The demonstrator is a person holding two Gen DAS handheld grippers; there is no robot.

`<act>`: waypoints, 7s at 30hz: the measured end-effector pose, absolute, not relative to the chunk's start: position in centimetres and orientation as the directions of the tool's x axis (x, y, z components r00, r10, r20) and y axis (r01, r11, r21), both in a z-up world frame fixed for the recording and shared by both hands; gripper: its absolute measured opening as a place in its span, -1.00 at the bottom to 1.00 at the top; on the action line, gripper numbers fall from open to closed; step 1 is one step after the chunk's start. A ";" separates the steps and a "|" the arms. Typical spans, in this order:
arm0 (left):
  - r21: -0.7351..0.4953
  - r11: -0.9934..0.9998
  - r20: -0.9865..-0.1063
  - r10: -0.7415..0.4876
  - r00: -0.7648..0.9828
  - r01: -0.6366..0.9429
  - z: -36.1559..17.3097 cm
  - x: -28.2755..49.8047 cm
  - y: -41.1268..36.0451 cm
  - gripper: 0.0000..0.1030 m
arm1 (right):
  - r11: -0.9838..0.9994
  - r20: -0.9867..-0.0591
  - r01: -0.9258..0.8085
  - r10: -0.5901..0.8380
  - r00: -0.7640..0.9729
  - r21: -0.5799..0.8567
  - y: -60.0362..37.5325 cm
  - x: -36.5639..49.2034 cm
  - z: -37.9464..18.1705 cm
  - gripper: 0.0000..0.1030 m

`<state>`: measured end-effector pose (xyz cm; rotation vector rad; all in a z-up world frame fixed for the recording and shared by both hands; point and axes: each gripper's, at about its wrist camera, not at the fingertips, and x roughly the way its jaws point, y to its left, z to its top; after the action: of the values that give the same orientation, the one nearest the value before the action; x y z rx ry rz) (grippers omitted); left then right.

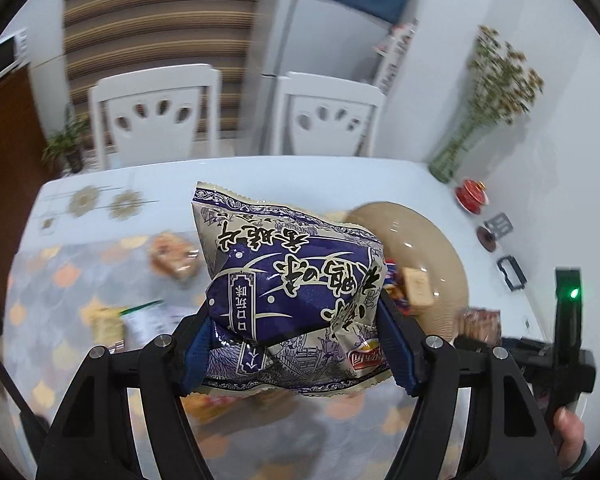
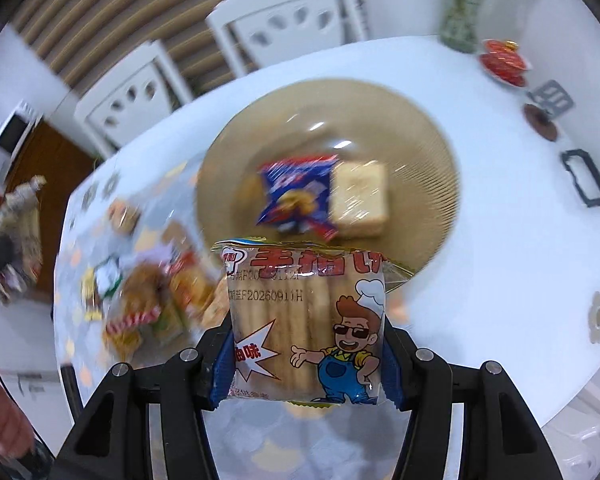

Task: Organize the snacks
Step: 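Carry both bags over the amber bowl and release them inside, then grasp the striped bread bag with the right tool while the left grasps the round cookie bag, then carry the bread bag and cookie bag over the amber bowl and open both tools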

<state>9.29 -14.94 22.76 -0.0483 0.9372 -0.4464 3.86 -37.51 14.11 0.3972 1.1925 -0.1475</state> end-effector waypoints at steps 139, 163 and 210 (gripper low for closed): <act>-0.251 0.792 -0.907 -0.393 0.150 0.556 4.9 2.9 -4.2 0.08 | 0.931 -0.910 0.092 0.319 0.264 0.353 -17.1 13.4 8.4 0.18; -0.265 0.809 -0.912 -0.386 0.135 0.524 2.9 4.4 -6.8 -0.05 | 0.897 -0.884 0.152 0.358 0.299 0.415 -22.5 8.2 10.3 0.18; -0.370 0.716 -0.775 -0.589 0.228 0.591 15.3 13.0 -30.2 0.40 | 0.895 -0.868 0.289 0.180 0.462 0.340 -44.5 16.9 15.0 0.28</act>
<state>13.00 -30.23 15.28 0.0022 1.0664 -0.8125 16.89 -44.50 14.99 0.4821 1.0999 -0.0703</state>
